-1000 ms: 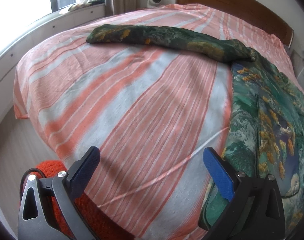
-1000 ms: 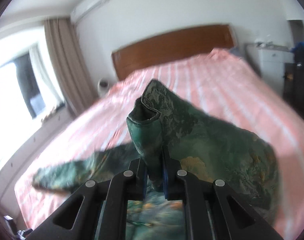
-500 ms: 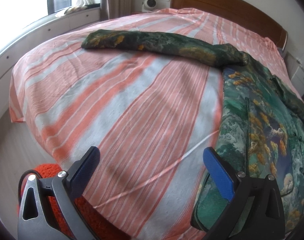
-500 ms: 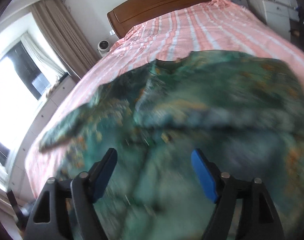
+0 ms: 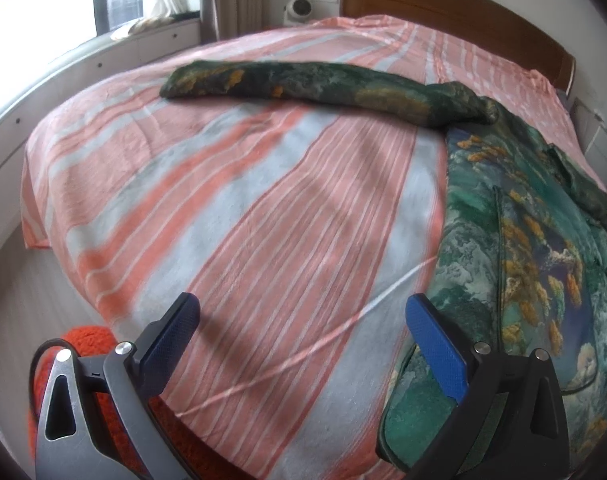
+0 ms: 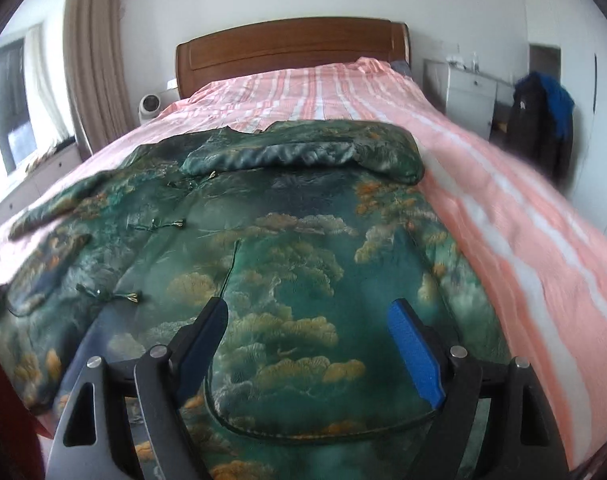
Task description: Fold large clothes
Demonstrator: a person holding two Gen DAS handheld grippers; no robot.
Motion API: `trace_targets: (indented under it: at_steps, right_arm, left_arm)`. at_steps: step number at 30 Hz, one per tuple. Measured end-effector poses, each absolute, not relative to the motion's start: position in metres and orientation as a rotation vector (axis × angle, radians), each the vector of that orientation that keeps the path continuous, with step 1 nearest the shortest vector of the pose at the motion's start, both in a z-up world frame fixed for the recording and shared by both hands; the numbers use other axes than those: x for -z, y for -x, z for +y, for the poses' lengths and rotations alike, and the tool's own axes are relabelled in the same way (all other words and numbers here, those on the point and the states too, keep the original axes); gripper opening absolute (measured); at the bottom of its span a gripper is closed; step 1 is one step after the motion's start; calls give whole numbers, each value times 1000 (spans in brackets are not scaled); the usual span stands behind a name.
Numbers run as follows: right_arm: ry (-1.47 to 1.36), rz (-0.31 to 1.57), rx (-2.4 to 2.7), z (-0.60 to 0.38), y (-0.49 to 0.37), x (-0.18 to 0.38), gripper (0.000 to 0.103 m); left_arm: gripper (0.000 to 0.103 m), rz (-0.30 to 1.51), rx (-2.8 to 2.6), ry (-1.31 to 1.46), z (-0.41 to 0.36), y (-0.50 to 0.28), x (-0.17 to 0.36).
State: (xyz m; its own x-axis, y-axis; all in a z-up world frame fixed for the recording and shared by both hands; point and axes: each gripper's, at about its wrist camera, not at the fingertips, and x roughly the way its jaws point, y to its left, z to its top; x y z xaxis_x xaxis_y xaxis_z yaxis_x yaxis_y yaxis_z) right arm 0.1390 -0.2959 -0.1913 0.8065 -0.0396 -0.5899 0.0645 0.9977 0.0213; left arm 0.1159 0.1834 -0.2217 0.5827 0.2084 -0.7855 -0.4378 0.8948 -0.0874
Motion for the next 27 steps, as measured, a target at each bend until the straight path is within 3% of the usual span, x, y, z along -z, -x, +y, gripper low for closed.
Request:
trace_targets:
  at_steps: [4,11,27]
  right_arm:
    - [-94,688,40,-300,-156,206,83]
    - [-63,716,27,-295,-157,220,95]
    - [-7,723,36,-288,-157,226,101]
  left_arm:
    - [102,910,-388,334,192,-117,230]
    - [103,918,-401,308,187,-119,233]
    - [103,921,-355,320,189,-116,234]
